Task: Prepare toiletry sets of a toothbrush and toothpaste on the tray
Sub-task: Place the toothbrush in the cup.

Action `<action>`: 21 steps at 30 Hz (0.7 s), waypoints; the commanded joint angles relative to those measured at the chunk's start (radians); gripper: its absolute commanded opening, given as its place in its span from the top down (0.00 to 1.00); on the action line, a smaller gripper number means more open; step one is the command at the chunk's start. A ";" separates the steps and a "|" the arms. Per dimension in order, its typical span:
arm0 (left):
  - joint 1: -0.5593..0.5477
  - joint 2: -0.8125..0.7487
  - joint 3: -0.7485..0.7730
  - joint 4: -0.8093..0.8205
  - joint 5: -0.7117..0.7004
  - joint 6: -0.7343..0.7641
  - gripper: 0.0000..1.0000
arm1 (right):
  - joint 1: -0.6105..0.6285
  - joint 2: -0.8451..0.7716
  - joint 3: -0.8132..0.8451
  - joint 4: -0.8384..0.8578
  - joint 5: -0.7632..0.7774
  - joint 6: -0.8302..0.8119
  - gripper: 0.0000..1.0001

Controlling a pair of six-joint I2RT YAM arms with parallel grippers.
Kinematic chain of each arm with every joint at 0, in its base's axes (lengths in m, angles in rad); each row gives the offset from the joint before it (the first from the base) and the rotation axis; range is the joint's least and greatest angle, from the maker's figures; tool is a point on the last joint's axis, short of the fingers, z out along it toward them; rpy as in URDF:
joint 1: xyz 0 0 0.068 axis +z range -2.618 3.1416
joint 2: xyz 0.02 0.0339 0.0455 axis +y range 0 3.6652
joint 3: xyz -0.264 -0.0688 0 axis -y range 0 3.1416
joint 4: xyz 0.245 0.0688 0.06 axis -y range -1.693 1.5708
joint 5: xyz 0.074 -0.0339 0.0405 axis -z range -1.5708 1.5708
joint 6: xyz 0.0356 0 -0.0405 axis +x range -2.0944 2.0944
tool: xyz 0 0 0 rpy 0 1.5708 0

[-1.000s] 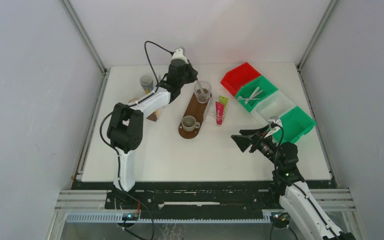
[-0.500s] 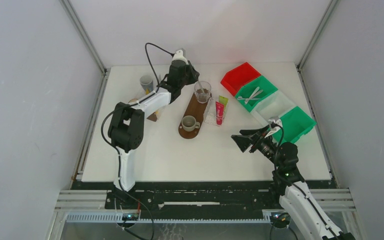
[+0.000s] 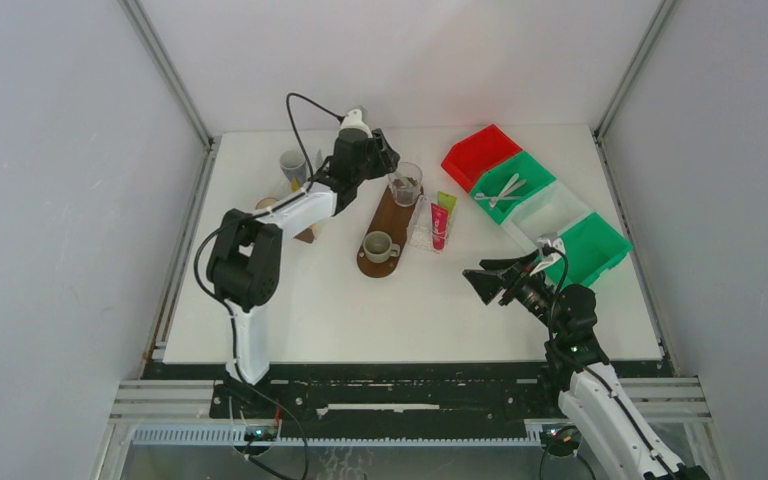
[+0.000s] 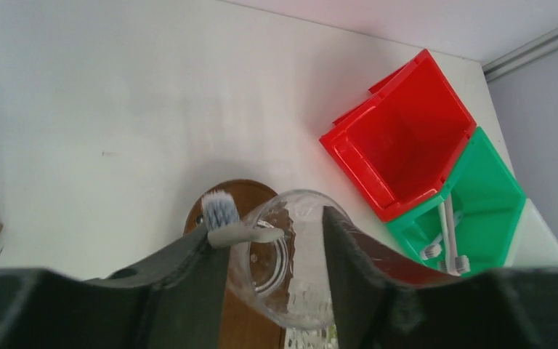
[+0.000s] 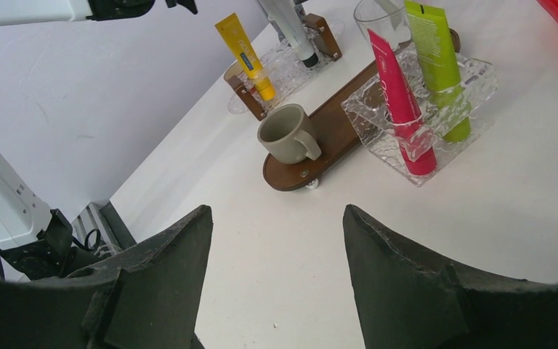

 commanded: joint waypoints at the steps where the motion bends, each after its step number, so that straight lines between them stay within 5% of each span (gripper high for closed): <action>1: -0.004 -0.172 -0.090 0.082 -0.038 0.024 0.40 | -0.008 0.001 -0.001 0.036 -0.014 0.002 0.26; 7: -0.005 -0.346 -0.237 0.191 -0.044 0.096 0.16 | -0.009 -0.001 -0.003 0.044 -0.032 -0.009 0.26; 14: -0.003 -0.582 -0.470 0.340 0.003 0.228 0.09 | -0.008 -0.015 0.002 0.054 -0.070 -0.040 0.26; 21: -0.003 -0.831 -0.762 0.694 0.106 0.202 0.00 | -0.008 -0.035 0.078 -0.010 -0.039 -0.084 0.26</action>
